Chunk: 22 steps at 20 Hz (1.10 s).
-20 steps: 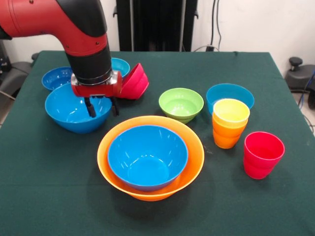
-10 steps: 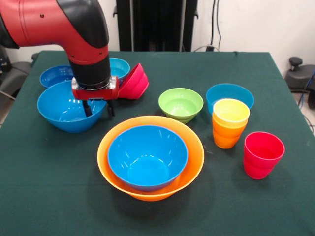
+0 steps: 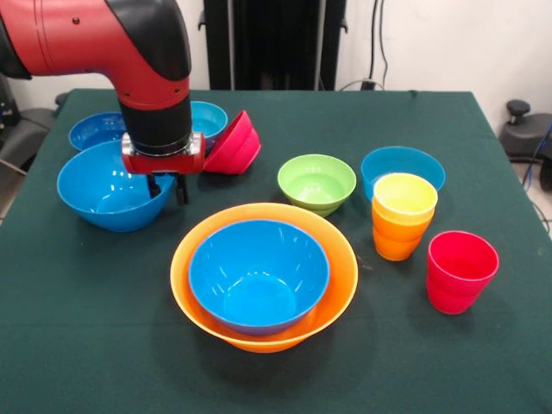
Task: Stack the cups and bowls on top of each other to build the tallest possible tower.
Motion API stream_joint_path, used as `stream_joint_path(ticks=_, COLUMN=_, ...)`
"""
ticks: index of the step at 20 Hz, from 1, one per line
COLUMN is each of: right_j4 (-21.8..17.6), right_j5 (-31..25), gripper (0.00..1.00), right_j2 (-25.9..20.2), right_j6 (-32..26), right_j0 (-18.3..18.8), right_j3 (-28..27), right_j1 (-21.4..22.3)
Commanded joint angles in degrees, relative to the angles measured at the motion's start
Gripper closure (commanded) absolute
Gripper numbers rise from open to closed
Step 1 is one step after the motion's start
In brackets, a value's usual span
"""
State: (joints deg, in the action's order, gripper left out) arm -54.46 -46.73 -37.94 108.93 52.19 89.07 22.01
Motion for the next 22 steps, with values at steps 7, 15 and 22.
stream_joint_path(ticks=7, right_j4=-5.5, right_j5=-0.7, gripper=1.00, right_j2=2.9, right_j6=-21.1, right_j0=0.1, right_j3=2.9, right_j1=-1.1)
stream_joint_path(ticks=15, right_j4=2.3, right_j5=-8.5, gripper=1.00, right_j2=-0.8, right_j6=-24.4, right_j0=1.3, right_j3=2.9, right_j1=5.4)
stream_joint_path(ticks=22, right_j4=9.8, right_j5=-15.9, gripper=1.00, right_j2=-3.5, right_j6=-27.0, right_j0=2.1, right_j3=0.1, right_j1=9.0)
